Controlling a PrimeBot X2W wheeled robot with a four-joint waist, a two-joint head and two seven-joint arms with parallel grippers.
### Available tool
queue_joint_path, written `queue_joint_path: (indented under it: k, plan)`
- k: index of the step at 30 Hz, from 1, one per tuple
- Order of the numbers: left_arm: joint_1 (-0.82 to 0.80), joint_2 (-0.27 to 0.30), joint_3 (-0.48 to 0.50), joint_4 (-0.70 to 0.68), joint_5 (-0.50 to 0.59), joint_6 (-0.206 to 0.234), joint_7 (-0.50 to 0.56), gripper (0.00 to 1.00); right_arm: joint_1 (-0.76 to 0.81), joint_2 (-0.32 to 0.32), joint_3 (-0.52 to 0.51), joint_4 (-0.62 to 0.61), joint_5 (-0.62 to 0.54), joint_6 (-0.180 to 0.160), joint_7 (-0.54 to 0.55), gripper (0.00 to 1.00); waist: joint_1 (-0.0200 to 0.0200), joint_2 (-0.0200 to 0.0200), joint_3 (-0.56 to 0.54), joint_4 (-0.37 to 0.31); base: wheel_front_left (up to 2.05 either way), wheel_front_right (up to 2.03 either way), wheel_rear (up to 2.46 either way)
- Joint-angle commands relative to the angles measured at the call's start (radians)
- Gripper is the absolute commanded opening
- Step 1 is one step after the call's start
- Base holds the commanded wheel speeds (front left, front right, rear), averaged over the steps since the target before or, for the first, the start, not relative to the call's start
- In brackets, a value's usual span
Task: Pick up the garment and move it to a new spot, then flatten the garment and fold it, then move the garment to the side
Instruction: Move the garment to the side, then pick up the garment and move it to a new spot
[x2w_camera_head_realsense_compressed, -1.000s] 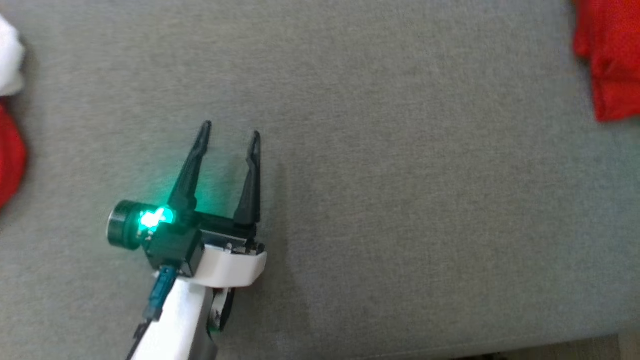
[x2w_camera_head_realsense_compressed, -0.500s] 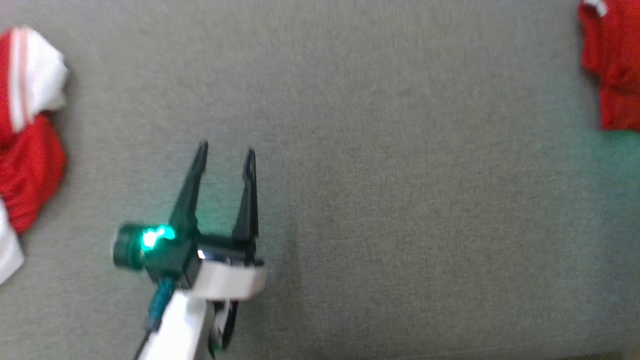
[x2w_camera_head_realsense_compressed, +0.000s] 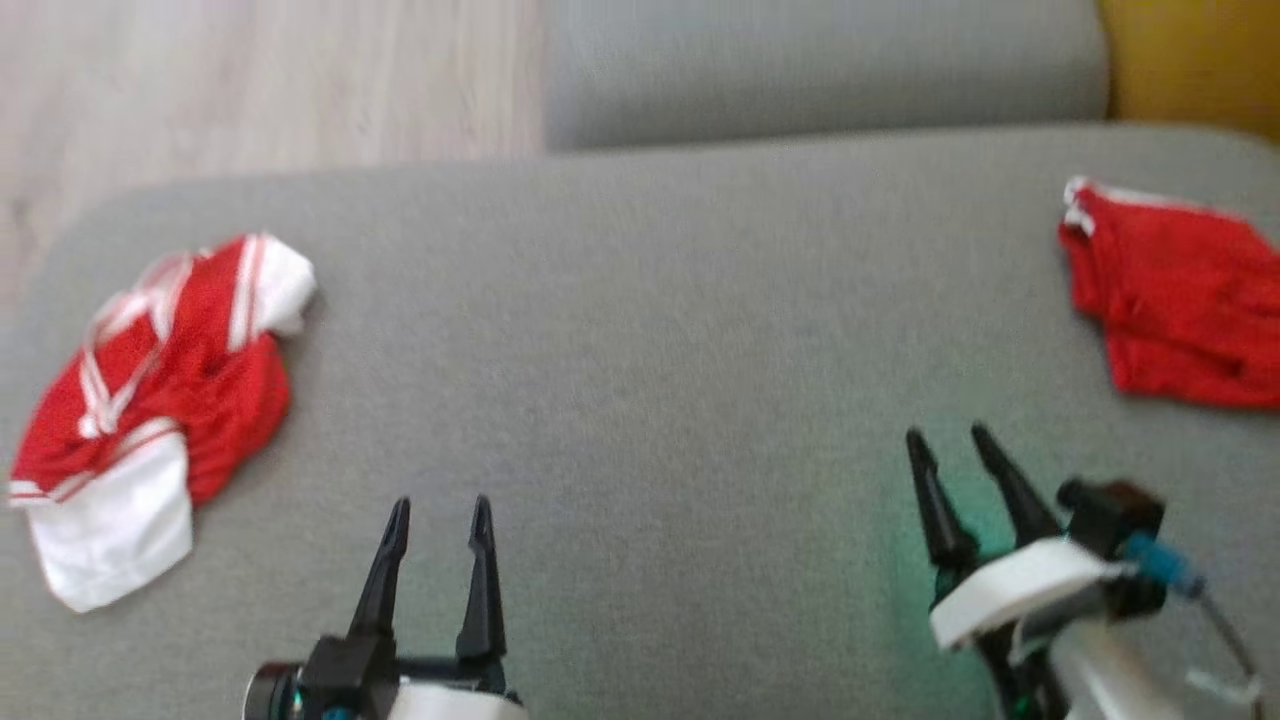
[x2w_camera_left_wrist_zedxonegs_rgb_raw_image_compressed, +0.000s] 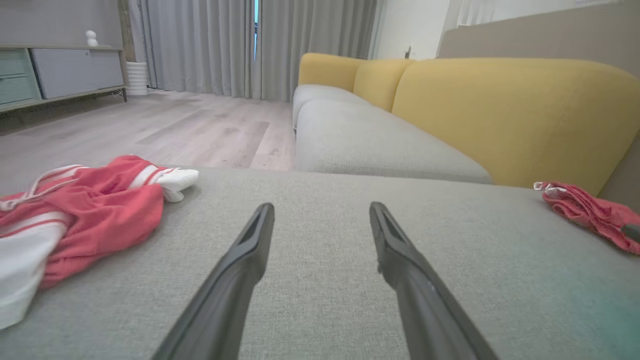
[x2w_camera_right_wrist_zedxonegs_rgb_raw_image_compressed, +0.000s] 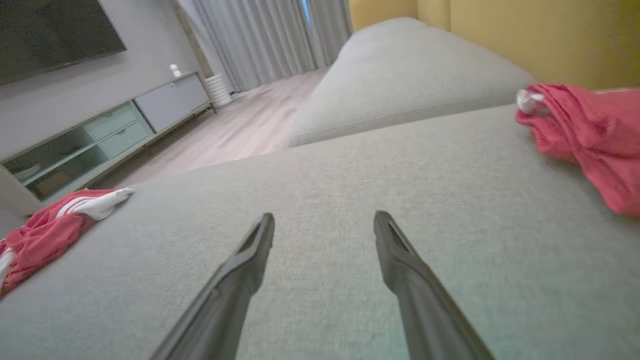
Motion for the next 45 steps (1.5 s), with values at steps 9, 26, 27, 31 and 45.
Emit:
queue_joint_path:
  k: [9,26,27,31,45]
  plan:
    - [0.054,-0.001,0.060,-0.153,0.070,0.025,-0.005,1.00,0.203,0.104,-0.199,-0.323,-0.261,-0.001,-0.021,1.00,0.0006,0.0000,-0.112,0.041,0.00,0.00,0.00]
    - [0.142,-0.001,0.086,-0.153,0.123,0.015,-0.005,1.00,0.329,0.123,-0.223,-0.382,-0.288,-0.001,-0.021,1.00,0.0006,0.0000,-0.130,0.036,0.00,0.00,0.00]
    - [0.141,-0.001,0.085,-0.152,0.123,0.015,-0.005,1.00,0.329,0.123,-0.222,-0.381,-0.284,-0.001,-0.021,1.00,0.0006,0.0000,-0.129,0.036,0.00,0.00,0.00]
    - [0.142,-0.001,0.082,-0.150,0.123,0.014,-0.005,1.00,0.331,0.123,-0.218,-0.380,-0.279,-0.001,-0.021,1.00,0.0006,0.0000,-0.128,0.032,0.00,0.00,0.00]
    - [0.133,-0.001,0.086,-0.133,0.123,0.015,-0.005,1.00,0.332,0.124,-0.213,-0.368,-0.263,-0.001,-0.021,1.00,0.0006,0.0000,-0.120,0.039,0.00,0.00,0.00]
